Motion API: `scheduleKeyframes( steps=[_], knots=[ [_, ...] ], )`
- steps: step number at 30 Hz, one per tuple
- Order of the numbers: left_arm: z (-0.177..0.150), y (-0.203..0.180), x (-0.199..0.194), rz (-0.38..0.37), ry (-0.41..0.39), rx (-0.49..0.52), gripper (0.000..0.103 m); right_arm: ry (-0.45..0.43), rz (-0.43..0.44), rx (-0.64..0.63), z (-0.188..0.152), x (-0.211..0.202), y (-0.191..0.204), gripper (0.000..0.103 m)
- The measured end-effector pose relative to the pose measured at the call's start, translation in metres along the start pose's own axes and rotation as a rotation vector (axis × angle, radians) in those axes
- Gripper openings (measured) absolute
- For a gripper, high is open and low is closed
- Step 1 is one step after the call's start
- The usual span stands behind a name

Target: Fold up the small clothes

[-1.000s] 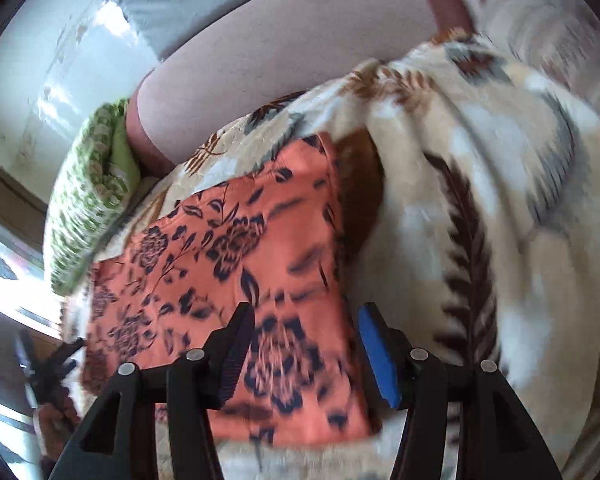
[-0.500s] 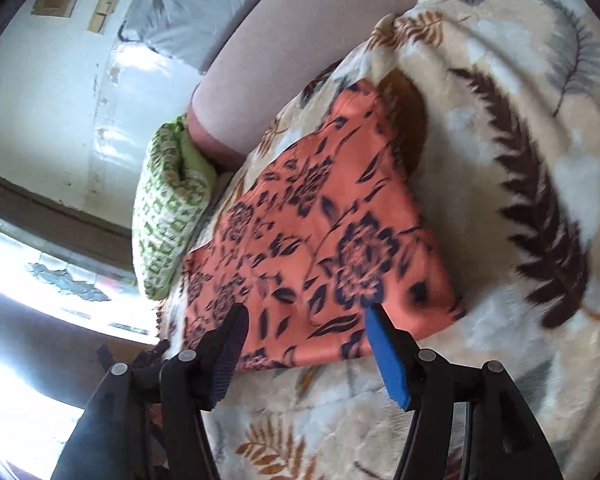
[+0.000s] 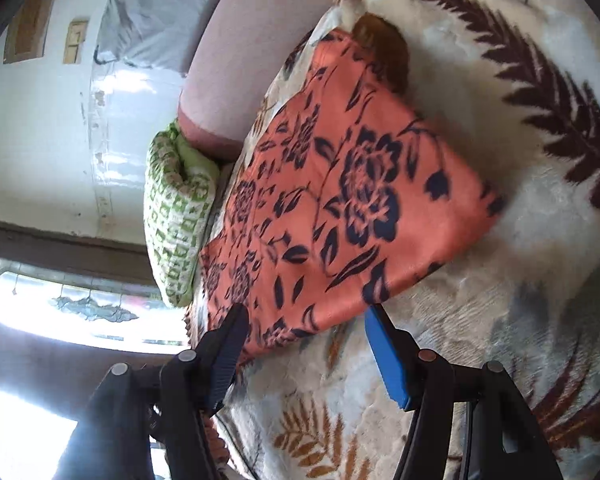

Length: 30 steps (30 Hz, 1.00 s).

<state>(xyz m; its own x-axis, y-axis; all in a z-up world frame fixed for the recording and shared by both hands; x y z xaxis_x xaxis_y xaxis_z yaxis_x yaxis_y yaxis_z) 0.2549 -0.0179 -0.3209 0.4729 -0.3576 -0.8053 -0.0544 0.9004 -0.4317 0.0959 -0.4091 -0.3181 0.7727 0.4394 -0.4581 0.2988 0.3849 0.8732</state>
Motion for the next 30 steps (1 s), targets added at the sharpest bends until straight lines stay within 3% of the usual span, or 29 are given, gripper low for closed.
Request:
scheduleKeyframes(
  steps=[2, 7, 10, 16, 18, 20, 21, 24, 28, 30],
  knots=[
    [0.006, 0.001, 0.006, 0.033, -0.013, -0.001, 0.073, -0.029, -0.002, 0.060, 0.008, -0.002, -0.013, 0.064],
    [0.019, -0.001, 0.013, 0.044, -0.034, -0.022, 0.072, -0.070, -0.040, 0.166, 0.024, 0.001, -0.038, 0.064],
    [0.027, 0.001, 0.015, 0.018, -0.048, -0.061, 0.072, -0.114, -0.066, 0.140, 0.035, 0.002, -0.033, 0.064],
    [0.037, 0.006, 0.022, 0.044, -0.071, -0.076, 0.045, -0.158, -0.101, 0.077, 0.053, 0.016, -0.026, 0.065],
    [0.039, 0.007, 0.023, 0.045, -0.078, -0.083, 0.038, -0.176, -0.109, 0.055, 0.057, 0.019, -0.023, 0.060],
    [0.040, 0.007, 0.023, 0.044, -0.087, -0.087, 0.028, -0.174, -0.139, 0.034, 0.060, 0.023, -0.024, 0.030],
    [0.040, 0.006, 0.022, 0.038, -0.091, -0.085, 0.026, -0.175, -0.148, 0.030, 0.060, 0.024, -0.024, 0.030],
    [0.040, 0.001, 0.015, 0.043, -0.110, -0.060, 0.021, -0.205, -0.207, -0.068, 0.060, 0.019, -0.010, 0.026],
    [0.042, -0.011, -0.008, 0.025, -0.174, 0.001, 0.019, -0.289, -0.306, -0.335, 0.050, 0.006, 0.035, 0.023],
    [0.038, -0.013, -0.017, 0.020, -0.187, 0.025, 0.019, -0.300, -0.315, -0.376, 0.044, 0.001, 0.043, 0.023]
  ],
)
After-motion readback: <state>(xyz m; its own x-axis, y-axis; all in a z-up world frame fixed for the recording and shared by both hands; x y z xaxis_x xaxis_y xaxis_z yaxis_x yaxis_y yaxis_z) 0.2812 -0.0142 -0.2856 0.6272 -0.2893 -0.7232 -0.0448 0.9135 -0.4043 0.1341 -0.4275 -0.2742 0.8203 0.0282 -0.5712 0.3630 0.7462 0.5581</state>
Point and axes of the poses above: each gripper's, at about its wrist camera, not at the fingertips, and x roughly the way its jaws point, y to its left, z to its top, the point moved 7 cm from there along x, roughly the way its jaws point, and after that the axes turned 3 degrees about z, right-handed, at the moved point
